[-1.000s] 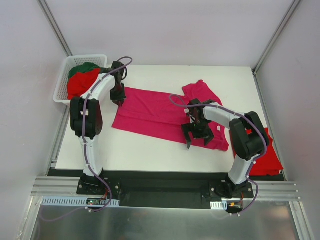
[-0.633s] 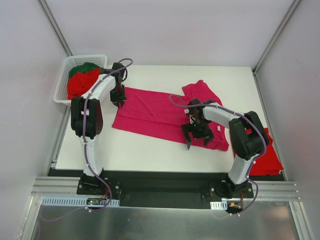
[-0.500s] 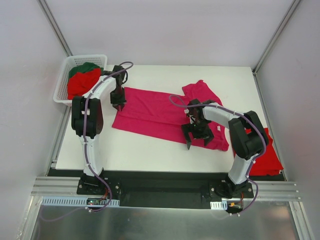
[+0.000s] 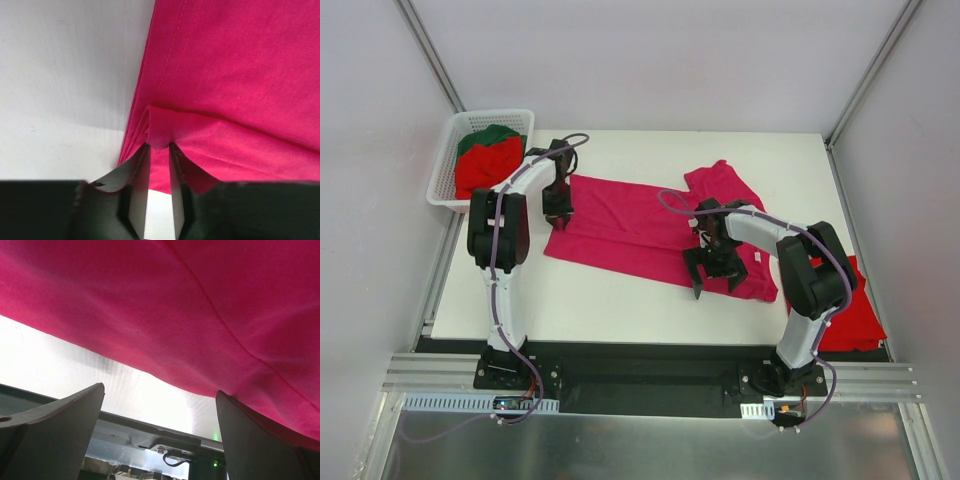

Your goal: Fold and stack the t-shirts

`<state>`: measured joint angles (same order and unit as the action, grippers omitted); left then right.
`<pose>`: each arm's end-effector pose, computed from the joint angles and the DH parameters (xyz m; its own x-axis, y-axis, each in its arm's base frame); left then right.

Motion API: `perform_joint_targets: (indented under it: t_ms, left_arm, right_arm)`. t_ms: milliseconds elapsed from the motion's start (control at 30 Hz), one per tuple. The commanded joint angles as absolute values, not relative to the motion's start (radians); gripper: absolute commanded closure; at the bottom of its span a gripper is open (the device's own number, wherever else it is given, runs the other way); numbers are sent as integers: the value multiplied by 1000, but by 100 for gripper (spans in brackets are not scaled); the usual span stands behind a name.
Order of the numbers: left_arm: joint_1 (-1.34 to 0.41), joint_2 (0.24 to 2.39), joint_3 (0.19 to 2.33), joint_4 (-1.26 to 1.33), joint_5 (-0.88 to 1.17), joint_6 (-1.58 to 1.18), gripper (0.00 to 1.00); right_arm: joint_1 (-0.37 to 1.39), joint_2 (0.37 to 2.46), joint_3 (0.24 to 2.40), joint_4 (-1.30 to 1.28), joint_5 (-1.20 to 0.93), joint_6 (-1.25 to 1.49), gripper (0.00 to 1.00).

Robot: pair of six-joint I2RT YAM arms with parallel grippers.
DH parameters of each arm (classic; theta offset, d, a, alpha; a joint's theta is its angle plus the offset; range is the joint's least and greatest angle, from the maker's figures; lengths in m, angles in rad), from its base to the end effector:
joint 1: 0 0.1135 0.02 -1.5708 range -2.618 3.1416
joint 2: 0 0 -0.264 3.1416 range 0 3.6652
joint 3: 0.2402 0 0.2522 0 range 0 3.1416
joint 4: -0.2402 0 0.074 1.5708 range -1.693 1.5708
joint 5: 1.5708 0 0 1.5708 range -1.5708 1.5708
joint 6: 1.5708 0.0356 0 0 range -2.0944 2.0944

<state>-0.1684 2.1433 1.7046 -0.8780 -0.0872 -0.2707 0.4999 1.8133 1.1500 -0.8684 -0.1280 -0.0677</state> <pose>0.4321 -0.0703 0.1797 -0.9583 -0.1073 -0.2648 -0.1151 0.9933 0.0140 0.2766 0.1562 0.1570 -0.8425 -0.5366 -0.0476 -0.5380 0.8337 0.1246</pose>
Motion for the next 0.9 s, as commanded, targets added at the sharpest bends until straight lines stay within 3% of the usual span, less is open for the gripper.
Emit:
perform_joint_targets:
  t_ms: [0,33,133,867]
  left_arm:
    - [-161,2151,1729,-891,-97,-259,87]
    - [-161,2151,1730,-891,-95,-258,94]
    - [-161,2137,1733,-893,-91,-258,98]
    - [-161,2102,1848,-940,-94,-261,96]
  right_arm:
    - [502,1821,1157,-897,-133,-72,3]
    - [502,1821,1157,-897,-132,-71,3]
    - [502,1822,1157,-899,-132,-74,3]
    - [503,1824,1152,-905,-127,-83,3]
